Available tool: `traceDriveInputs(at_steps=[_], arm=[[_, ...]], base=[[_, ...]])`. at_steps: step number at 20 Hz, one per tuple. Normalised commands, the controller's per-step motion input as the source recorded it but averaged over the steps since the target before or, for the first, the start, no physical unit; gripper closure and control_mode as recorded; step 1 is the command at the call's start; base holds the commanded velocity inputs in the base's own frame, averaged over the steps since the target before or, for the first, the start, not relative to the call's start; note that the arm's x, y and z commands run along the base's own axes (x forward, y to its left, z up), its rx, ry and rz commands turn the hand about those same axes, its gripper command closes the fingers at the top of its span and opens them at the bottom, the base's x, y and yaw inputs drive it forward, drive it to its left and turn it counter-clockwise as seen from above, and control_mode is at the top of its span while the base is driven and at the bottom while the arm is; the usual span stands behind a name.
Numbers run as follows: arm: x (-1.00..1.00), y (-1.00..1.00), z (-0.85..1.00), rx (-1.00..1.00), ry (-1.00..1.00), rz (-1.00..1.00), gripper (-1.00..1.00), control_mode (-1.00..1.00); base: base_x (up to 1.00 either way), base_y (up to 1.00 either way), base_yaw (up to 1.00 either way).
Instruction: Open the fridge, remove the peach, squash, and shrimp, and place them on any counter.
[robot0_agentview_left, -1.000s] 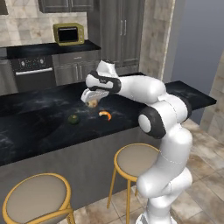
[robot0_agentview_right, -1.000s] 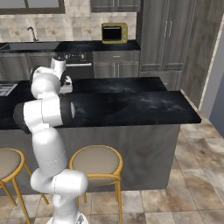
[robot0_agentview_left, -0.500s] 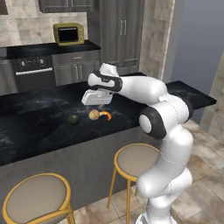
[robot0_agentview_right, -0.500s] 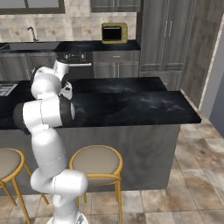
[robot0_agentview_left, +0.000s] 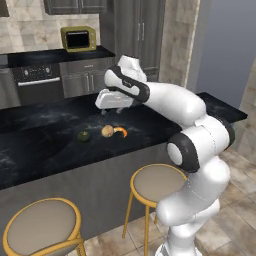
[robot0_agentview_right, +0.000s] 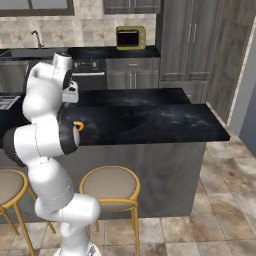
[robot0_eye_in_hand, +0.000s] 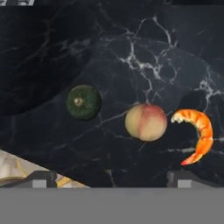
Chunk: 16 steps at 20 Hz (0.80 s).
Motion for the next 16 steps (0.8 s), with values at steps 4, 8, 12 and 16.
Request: traceDriveInputs(at_steps=[4,8,12,16], arm=[[-0.84,-0.42,0.69,0.0,-0.12,-0.09,-1.0,-1.0],[-0.9,-0.54,0.56,0.0,-0.12,-0.14,-1.0,-1.0],[-1.0,-0.76,0.36,0.0,-0.23,-0.23,-1.0,-1.0],[-0.98,-0.68,0.52,0.0,-0.23,-0.21,-1.0,-1.0]], base=[[0.0,0.0,0.0],[0.0,0.0,0.0],[0.0,0.0,0.0],[0.0,0.0,0.0]])
